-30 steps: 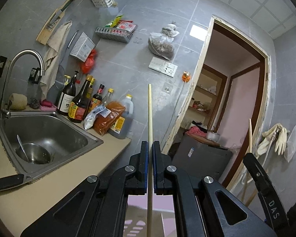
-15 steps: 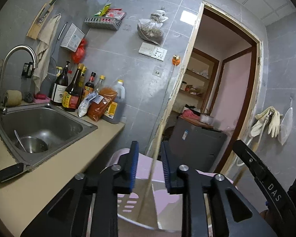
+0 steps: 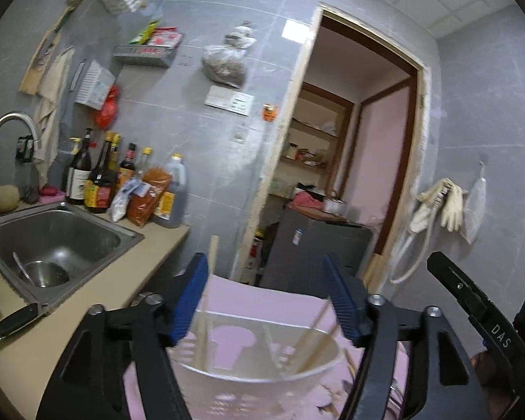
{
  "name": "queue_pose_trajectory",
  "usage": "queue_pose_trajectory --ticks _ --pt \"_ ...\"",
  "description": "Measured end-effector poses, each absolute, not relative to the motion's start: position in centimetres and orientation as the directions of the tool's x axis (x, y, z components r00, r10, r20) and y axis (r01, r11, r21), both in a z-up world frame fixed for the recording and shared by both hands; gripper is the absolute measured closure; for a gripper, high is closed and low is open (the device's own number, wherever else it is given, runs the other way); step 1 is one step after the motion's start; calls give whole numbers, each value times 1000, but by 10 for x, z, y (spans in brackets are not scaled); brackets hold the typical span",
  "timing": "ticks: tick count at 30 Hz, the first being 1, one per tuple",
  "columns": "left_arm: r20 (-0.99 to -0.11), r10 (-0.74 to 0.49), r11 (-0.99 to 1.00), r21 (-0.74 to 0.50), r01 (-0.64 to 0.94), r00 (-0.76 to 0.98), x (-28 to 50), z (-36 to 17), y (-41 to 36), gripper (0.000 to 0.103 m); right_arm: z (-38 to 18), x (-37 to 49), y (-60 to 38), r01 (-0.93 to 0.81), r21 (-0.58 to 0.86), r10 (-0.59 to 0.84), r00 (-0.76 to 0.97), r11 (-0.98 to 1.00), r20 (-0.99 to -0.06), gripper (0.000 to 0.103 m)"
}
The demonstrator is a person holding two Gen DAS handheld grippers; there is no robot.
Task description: Organize utensils
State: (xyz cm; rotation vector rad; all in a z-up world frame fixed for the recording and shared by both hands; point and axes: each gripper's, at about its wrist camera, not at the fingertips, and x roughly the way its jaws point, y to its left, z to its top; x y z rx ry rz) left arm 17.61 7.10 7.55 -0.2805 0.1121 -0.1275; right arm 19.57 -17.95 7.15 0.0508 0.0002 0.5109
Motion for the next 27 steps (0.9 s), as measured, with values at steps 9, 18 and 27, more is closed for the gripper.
queue_pose_trajectory --ticks 9,18,27 --pt "-188 -283 946 -219 241 941 179 62 16 10 68 175 -243 -383 34 384 923 923 -10 17" --pt "-342 -362 931 -176 319 867 187 31 -32 8 49 168 -281 -338 22 339 938 941 -75 0" --pt "-545 -406 912 -188 366 734 205 -5 -71 8 23 177 -305 -294 27 293 934 955 -205 0"
